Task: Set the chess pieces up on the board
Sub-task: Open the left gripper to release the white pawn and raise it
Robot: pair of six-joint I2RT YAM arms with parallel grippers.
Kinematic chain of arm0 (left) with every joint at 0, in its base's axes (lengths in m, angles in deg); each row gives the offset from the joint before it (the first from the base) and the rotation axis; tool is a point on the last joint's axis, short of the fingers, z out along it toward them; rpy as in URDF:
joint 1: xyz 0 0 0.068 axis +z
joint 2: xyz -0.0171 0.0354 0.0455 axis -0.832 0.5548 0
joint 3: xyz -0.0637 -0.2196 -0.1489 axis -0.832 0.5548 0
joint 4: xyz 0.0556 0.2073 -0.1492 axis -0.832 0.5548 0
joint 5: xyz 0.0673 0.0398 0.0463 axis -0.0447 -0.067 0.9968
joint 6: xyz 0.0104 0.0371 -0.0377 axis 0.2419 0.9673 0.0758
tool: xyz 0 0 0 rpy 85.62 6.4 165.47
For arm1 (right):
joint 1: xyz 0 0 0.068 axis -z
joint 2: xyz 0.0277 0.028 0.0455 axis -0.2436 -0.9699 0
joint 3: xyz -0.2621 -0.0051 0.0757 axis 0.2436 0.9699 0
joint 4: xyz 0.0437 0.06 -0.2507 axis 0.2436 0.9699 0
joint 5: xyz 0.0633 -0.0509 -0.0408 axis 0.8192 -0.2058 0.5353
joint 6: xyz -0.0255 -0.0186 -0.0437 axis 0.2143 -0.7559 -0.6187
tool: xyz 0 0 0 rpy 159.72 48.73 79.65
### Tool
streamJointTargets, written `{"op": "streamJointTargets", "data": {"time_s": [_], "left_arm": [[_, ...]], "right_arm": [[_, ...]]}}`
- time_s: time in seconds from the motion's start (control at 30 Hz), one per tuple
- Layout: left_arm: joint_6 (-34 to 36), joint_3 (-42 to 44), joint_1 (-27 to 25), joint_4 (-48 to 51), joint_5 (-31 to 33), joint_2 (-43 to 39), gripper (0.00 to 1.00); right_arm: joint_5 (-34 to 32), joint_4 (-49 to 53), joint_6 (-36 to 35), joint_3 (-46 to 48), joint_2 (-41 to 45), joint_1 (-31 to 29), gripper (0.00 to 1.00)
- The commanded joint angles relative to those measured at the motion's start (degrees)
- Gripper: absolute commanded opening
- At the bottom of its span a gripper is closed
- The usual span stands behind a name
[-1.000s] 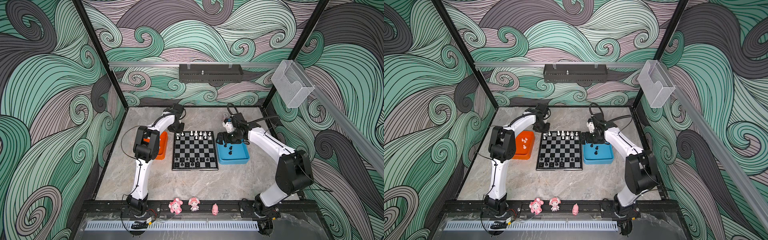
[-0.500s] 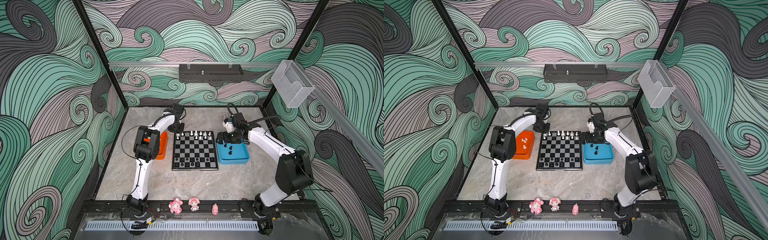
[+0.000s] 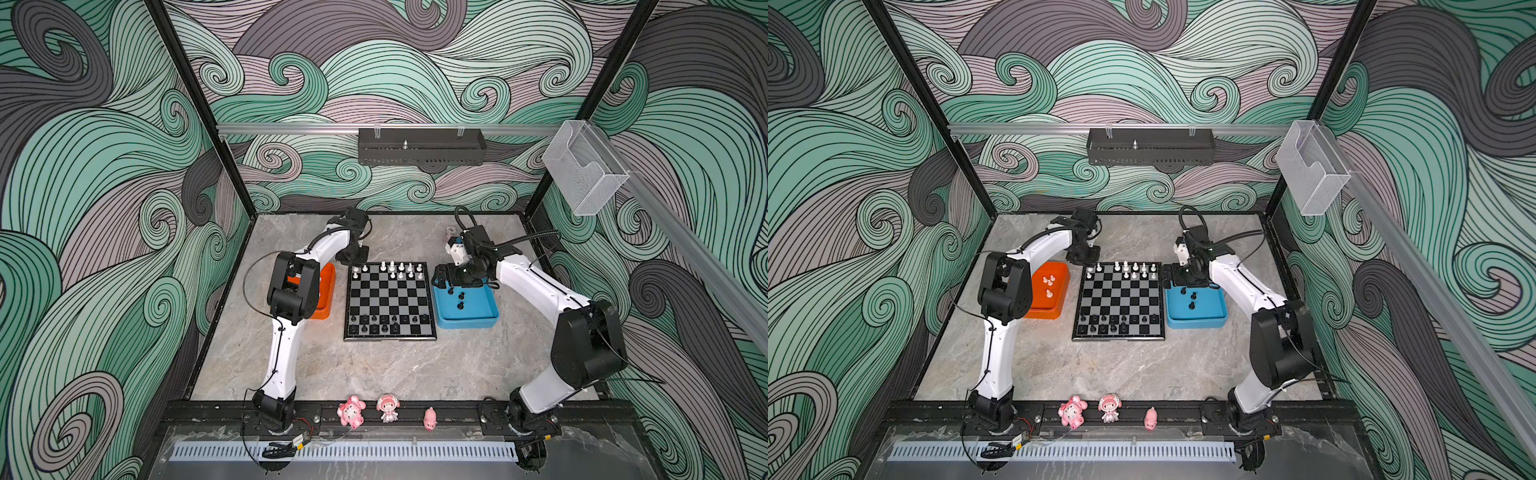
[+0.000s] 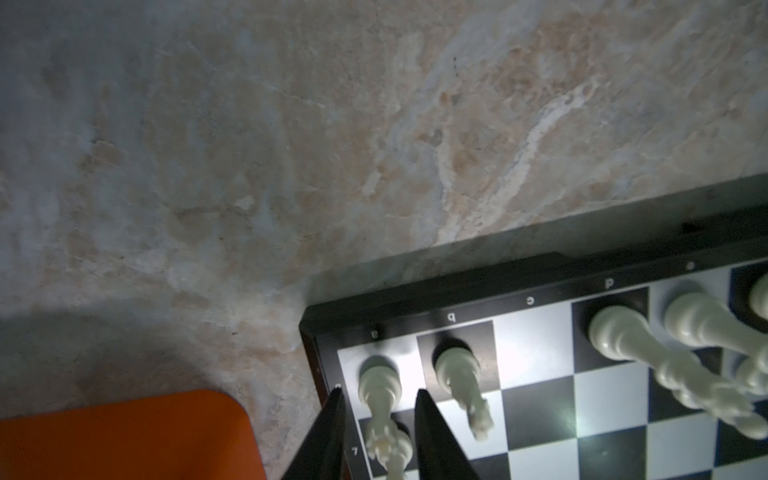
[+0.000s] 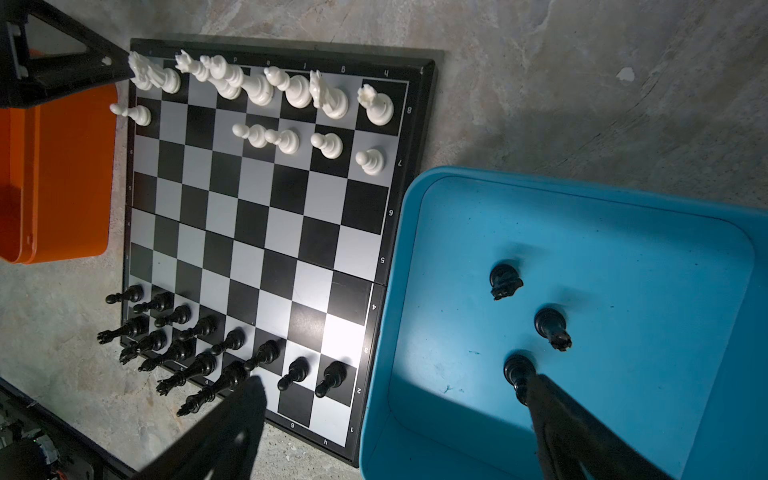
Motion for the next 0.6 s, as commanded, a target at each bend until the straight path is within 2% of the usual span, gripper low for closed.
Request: {"op": "streamJointTargets", "data": {"time_s": [0.0,0.23,0.57], "left_arm": [[-0.1,-1.8,-0.6,0.1,-0.1,-2.4,0.35],[0.3,-2.3,-0.5,1.0,1.3,-6.0,0.39],[0.6,-0.1,-0.4,2.8,7.2,-13.2,0.45]], "right_arm": [[0.7,-0.2,-0.3,0.4,0.0,0.3,0.98],[0.5,0.2,-0.1,0.2,0.9,0.4,0.98],[-0.3,2.0,0.4,-1.0,2.8,-0.3,0.97]]}}
